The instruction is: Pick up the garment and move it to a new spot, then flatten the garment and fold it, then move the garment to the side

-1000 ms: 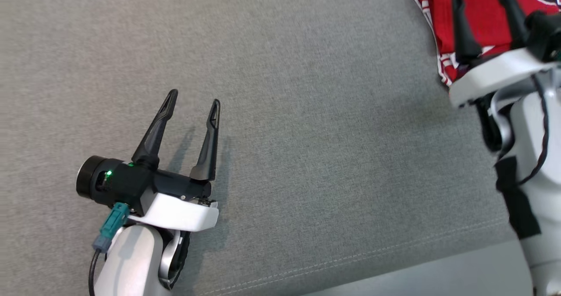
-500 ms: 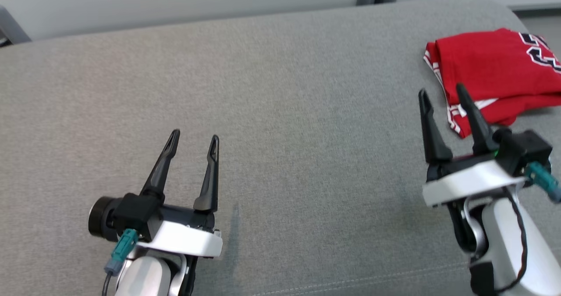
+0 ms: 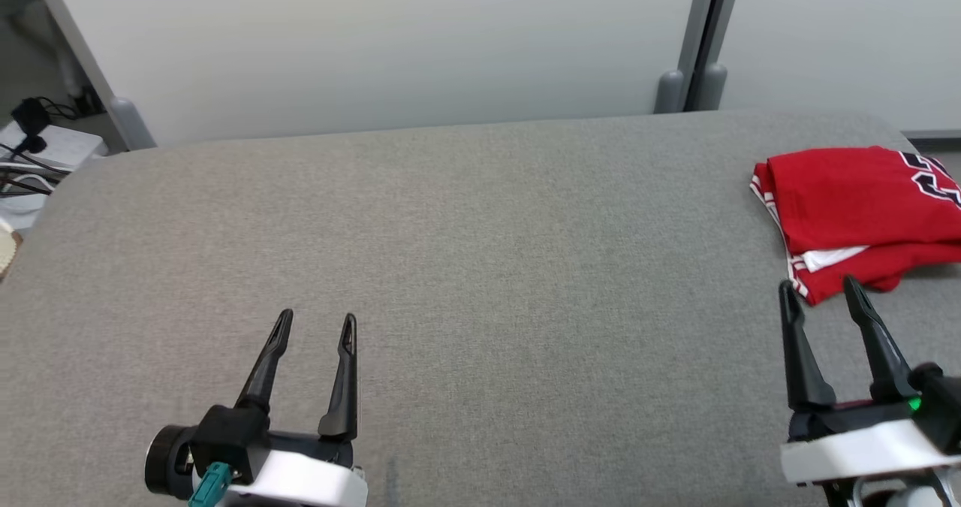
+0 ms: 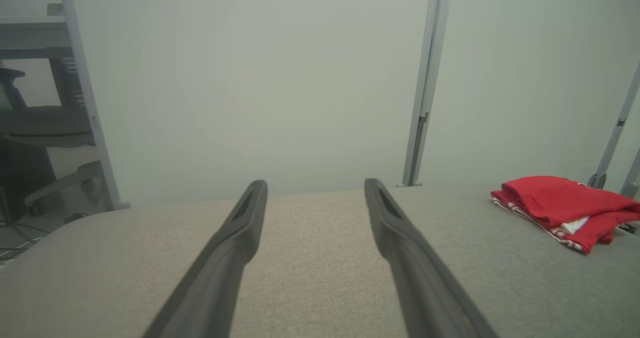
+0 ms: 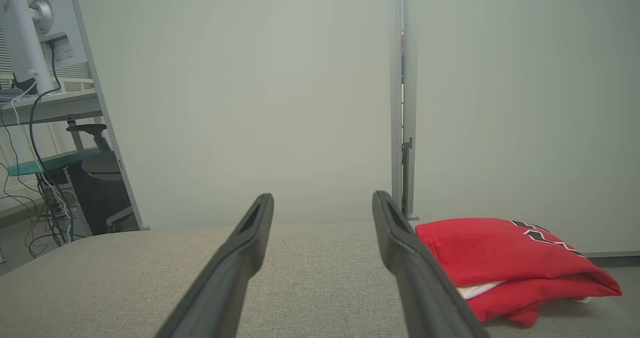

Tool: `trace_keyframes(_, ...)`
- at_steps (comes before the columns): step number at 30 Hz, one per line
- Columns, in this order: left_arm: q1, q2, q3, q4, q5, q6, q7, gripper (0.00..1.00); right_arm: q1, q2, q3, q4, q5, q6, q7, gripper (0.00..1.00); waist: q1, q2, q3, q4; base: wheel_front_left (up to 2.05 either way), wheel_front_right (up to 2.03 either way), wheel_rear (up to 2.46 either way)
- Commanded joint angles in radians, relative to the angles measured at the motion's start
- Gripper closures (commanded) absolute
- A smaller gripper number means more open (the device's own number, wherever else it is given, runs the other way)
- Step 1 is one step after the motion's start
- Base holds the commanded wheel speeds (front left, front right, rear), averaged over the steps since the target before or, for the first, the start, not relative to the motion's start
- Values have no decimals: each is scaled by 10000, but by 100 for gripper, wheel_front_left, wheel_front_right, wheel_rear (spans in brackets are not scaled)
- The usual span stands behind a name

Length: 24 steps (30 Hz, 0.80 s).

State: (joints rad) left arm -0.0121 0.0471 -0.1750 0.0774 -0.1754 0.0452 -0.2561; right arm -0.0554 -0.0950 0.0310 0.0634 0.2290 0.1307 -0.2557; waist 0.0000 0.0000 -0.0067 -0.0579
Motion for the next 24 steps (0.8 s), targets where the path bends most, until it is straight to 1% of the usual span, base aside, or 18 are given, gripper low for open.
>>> trace_keyframes(1, -142, 36, 394, -254, 37, 58, -56, 0, 70, -91, 70, -469, -73, 0, -61, 0, 0, 0, -207, 184, 0, 0, 0)
trace_keyframes(6, 137, 35, 520, -235, 23, -81, -56, 0, 881, -272, -326, -714, -55, 0, -61, 0, 0, 0, -403, 425, 0, 0, 0)
trace_keyframes(10, 299, 34, 639, -280, 163, -209, -56, 0, 1225, -310, -461, -829, -57, 0, -61, 0, 0, 0, -472, 520, 0, 0, 0)
trace_keyframes(15, 409, 33, 684, -223, 290, -369, -57, 0, 1472, -230, -555, -875, -104, 0, -61, 0, 0, 0, -552, 636, 0, 0, 0)
trace_keyframes(21, 364, 33, 588, -35, 224, -432, -57, 0, 1706, -159, -600, -864, -132, 0, -61, 0, 0, 0, -625, 765, 0, 0, 0)
trace_keyframes(22, 703, 2, 282, 199, 182, -366, 2, 100, 1904, 2, -792, -558, -10, 0, 0, 100, 0, 0, -627, 769, 0, 0, 0)
trace_keyframes(24, 761, -21, 267, 405, 163, -361, 6, 100, 1934, 60, -774, -368, 9, 0, 4, 100, 0, 0, -631, 776, 0, 0, 0)
